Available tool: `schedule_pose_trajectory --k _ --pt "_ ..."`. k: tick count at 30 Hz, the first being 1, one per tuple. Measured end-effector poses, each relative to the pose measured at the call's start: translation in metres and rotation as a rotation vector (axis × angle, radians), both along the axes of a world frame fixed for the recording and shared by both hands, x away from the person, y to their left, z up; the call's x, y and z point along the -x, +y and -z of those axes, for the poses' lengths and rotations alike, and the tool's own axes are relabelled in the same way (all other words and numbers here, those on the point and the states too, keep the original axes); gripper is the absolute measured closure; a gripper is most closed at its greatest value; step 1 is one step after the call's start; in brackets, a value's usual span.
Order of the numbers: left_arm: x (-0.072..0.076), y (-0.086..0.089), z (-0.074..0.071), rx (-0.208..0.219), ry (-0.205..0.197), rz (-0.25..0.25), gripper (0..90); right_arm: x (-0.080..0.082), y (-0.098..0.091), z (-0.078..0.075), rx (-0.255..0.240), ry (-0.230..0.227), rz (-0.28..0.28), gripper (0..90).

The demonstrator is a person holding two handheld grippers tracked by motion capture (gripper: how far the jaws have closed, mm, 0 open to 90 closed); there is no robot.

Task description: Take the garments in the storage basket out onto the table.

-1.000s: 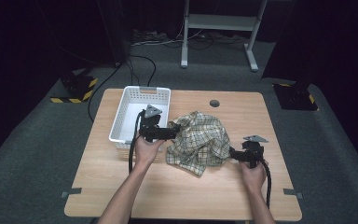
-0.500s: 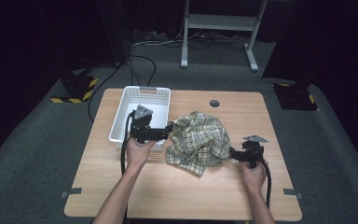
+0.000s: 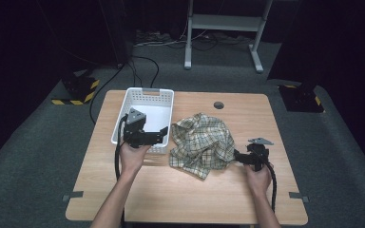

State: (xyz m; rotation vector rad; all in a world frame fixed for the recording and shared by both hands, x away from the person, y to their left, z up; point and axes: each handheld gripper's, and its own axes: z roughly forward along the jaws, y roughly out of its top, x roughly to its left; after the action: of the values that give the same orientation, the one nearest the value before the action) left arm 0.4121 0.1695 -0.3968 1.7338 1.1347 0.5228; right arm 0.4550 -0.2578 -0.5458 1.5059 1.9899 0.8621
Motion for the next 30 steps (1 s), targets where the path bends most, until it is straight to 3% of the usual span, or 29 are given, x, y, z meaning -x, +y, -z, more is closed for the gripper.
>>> schedule_pose_trajectory --k 30 --pt "0.023 0.039 0.002 0.014 -0.019 -0.080 5.4 0.000 0.000 0.000 0.000 0.000 0.000 12.6"
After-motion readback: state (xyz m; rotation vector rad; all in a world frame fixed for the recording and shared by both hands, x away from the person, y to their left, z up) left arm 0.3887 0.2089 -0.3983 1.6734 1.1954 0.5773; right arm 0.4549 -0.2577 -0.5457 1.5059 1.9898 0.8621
